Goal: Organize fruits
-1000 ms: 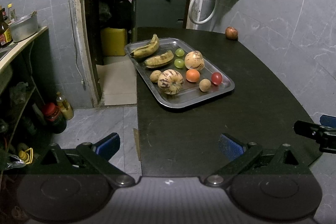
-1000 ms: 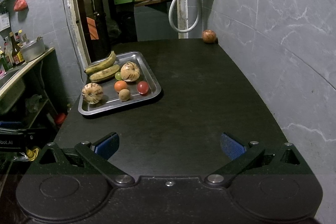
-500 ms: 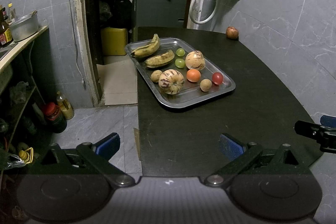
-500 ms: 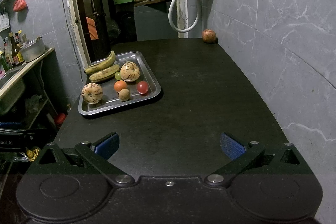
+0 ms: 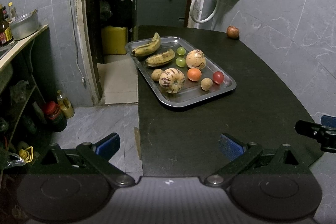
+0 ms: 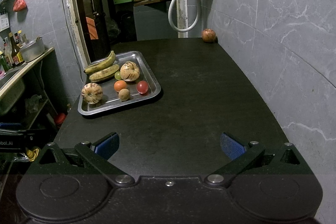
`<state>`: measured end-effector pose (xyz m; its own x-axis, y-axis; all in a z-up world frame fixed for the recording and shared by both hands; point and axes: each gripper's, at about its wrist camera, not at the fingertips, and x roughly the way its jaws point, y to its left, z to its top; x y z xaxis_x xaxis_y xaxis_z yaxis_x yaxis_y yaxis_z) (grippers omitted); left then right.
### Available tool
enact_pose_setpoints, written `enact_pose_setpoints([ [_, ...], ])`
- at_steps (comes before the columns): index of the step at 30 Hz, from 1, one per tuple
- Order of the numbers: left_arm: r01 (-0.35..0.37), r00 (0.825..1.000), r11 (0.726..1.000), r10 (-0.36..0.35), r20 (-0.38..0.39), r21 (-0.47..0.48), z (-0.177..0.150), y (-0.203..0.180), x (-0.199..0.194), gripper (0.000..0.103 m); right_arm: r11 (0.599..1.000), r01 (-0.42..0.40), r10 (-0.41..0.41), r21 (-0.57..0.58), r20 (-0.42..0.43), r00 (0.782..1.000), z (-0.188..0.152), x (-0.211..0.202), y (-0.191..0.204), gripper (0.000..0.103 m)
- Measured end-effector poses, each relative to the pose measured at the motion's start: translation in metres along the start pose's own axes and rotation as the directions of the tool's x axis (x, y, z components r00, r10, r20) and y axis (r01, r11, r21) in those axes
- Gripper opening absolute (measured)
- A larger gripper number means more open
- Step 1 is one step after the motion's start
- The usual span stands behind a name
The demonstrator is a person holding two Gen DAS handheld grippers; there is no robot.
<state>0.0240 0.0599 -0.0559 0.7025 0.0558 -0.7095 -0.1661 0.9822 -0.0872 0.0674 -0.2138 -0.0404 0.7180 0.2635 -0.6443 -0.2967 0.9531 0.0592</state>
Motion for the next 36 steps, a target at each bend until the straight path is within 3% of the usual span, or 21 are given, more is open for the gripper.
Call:
enact_pose_setpoints([
  [13,0.009,1.0,1.0,-0.009,-0.007,-0.001,-0.003,0.0,0.001,0.102,1.0,0.003,-0.003,0.005,-0.006,1.0,-0.003,0.002,-0.001,0.102],
  [20,-0.035,0.999,0.999,0.036,-0.023,0.023,-0.002,-0.006,0.002,0.102,1.0,0.006,-0.006,0.009,-0.011,1.0,-0.002,0.002,0.0,0.102],
  [36,-0.004,0.999,1.0,0.005,-0.042,0.026,-0.002,-0.01,0.0,0.102,1.0,0.006,-0.006,0.011,-0.012,1.0,-0.001,0.002,-0.001,0.102],
])
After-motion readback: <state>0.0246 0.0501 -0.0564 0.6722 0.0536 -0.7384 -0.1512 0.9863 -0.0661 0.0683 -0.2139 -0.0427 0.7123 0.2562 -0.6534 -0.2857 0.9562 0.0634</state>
